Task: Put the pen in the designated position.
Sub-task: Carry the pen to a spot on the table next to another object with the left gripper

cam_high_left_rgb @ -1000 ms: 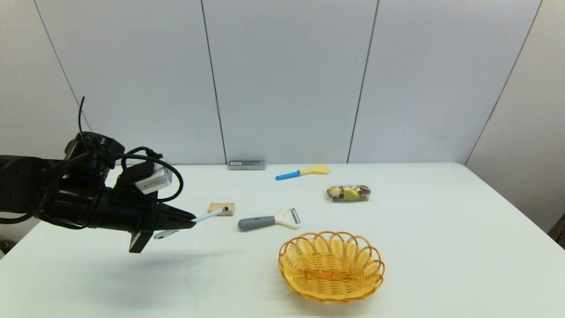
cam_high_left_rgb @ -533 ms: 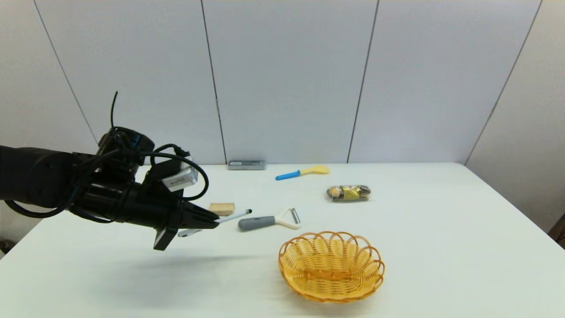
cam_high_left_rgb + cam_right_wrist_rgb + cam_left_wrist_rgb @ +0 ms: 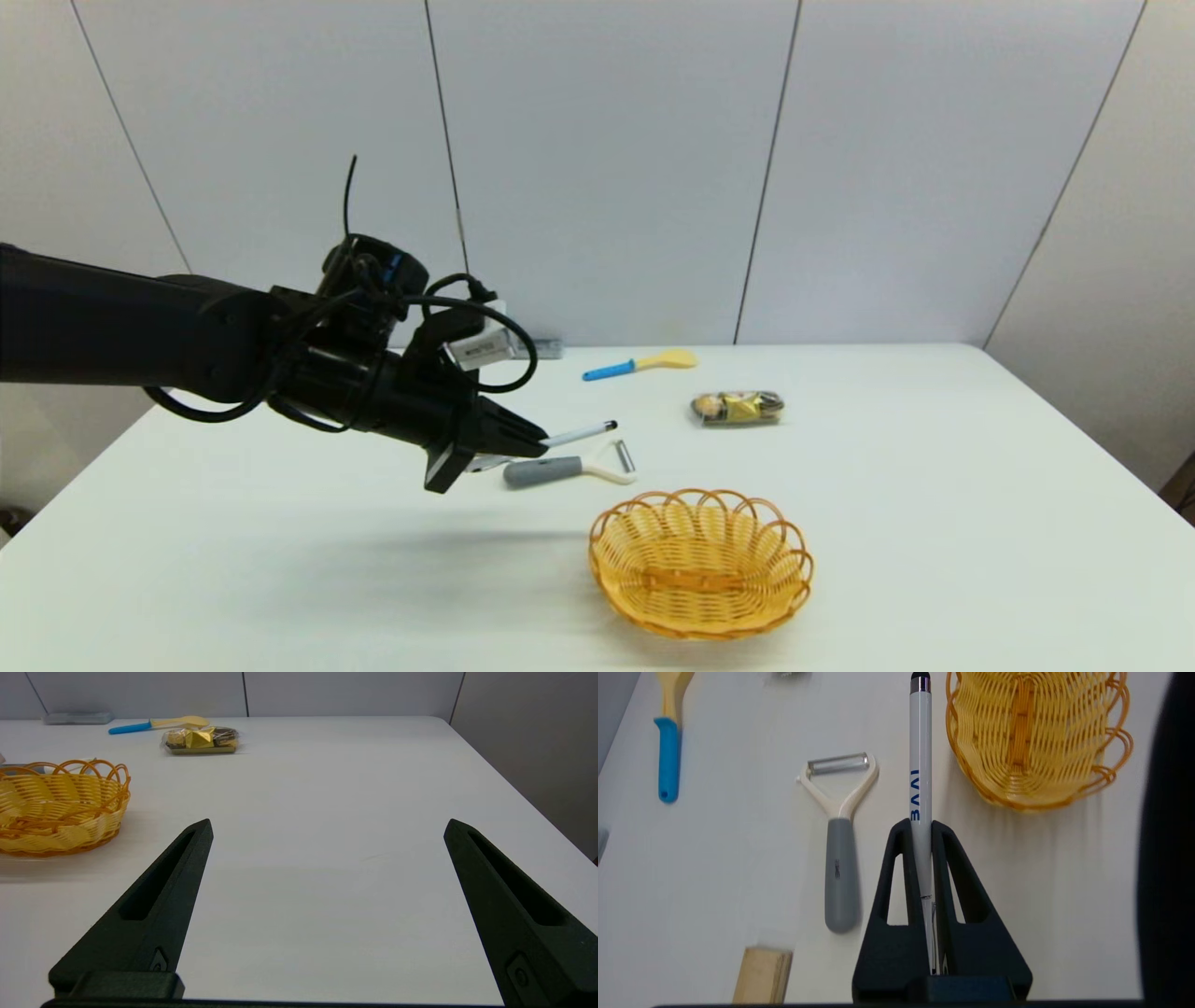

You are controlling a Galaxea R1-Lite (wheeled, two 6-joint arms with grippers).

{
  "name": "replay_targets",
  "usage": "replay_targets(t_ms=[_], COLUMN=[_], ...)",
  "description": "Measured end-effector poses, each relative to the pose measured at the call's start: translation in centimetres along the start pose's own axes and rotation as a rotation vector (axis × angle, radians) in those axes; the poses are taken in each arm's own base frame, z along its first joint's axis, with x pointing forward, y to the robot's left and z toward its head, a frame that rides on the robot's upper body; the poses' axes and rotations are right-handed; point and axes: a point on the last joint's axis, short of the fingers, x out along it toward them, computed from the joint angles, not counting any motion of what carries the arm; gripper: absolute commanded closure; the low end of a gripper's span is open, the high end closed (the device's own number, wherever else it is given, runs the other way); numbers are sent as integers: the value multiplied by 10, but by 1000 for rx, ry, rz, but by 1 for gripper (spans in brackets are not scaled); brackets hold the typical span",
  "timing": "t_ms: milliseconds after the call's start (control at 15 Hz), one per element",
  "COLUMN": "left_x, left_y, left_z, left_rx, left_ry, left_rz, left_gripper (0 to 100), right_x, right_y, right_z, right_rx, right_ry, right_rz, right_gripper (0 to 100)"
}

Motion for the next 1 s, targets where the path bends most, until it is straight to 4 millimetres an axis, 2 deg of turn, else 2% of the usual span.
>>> replay_targets(t_ms=[467, 1000], left_x=[55, 104], left_y=[16, 30], left_z=[16, 14], left_rx=[-9, -29], left_ry=[10, 14], left_rz=[17, 3], left_gripper=[100, 100], right_x=[0, 0], right_y=[0, 0], right_z=[0, 0], right_rx=[0, 0], right_ry=[0, 0], right_rz=[-1, 0], right_gripper=[0, 0])
